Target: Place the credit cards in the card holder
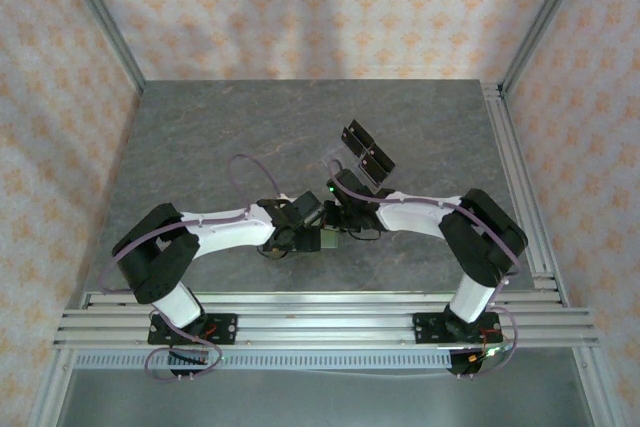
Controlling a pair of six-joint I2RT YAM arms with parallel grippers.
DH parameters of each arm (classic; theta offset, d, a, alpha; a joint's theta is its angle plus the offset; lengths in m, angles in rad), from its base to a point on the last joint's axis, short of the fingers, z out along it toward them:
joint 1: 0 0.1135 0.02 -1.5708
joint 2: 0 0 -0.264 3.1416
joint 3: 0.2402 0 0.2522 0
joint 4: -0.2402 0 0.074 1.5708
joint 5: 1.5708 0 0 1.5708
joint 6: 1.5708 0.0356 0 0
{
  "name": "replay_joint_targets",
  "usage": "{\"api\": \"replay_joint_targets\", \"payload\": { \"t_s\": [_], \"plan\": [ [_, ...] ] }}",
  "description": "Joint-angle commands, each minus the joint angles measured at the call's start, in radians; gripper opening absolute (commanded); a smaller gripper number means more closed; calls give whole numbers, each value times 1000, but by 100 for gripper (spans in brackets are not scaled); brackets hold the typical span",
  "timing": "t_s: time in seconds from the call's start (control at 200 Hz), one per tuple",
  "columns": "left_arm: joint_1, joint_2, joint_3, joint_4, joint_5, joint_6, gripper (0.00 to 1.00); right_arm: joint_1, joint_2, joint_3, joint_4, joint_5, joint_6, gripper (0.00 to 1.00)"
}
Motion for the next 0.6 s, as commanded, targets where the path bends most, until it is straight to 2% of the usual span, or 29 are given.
{"api": "replay_joint_targets", "payload": {
  "t_s": [0.0, 0.596],
  "plan": [
    [-8, 40, -13, -9, -13, 8, 92, 35, 31, -68, -159, 1, -11, 0],
    [-8, 47, -5, -14, -14, -2, 91, 104, 57, -200, -125, 34, 1, 0]
  ]
}}
